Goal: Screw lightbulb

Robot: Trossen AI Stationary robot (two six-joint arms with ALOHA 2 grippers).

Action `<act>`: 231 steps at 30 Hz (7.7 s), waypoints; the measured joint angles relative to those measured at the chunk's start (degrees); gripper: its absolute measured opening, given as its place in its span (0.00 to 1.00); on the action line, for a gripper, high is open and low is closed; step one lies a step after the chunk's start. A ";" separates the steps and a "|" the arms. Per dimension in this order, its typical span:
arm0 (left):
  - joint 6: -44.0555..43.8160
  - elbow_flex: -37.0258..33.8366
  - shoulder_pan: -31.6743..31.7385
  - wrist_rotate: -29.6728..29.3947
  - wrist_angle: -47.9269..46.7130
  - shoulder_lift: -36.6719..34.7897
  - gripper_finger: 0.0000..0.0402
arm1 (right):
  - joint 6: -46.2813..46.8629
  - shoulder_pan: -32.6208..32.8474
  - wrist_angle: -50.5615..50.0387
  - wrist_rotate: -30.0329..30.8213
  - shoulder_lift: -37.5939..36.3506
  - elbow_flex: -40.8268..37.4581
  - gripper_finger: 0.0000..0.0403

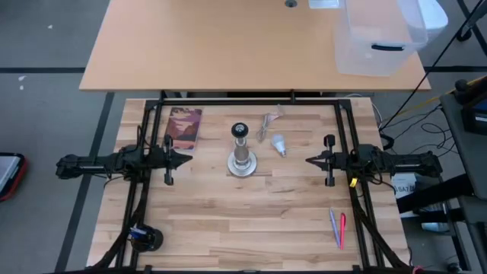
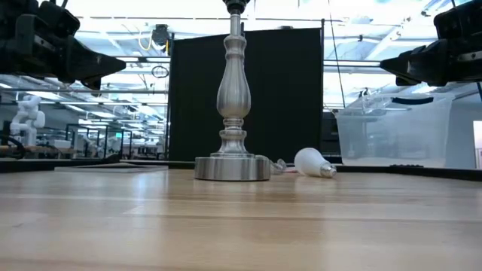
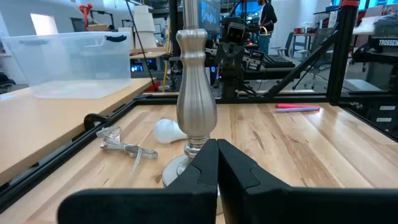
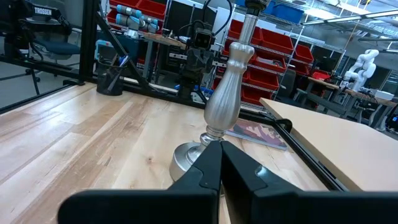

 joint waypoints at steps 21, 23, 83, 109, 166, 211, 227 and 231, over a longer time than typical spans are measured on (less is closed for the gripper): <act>0.00 0.01 0.01 0.00 0.01 0.00 0.00 | 30.24 -0.01 15.95 -0.22 0.01 0.05 0.01; 0.00 0.00 -0.01 0.00 -0.01 0.00 0.00 | 28.71 -0.01 17.37 -0.13 0.14 0.05 0.01; -3.24 -0.01 0.01 0.27 35.50 0.00 0.00 | -0.81 -2.55 14.19 27.51 52.87 33.39 0.01; -3.16 -0.01 0.01 -8.00 29.18 0.02 0.00 | 36.06 -19.26 -49.80 19.73 81.75 74.44 0.04; -10.78 0.01 0.00 -7.76 11.00 0.02 0.00 | 43.36 -26.20 -49.59 -1.05 109.60 74.50 0.65; -10.94 0.01 -0.01 -12.17 10.96 0.00 0.00 | 19.49 -23.90 -23.40 7.18 71.44 74.50 0.62; -16.94 0.01 -0.01 -12.35 10.96 0.00 0.00 | 2.52 -10.57 -8.64 5.32 71.33 74.50 0.62; -16.92 0.01 -0.01 -12.35 10.95 0.01 0.00 | 0.28 -8.34 -4.09 2.45 71.33 74.50 0.62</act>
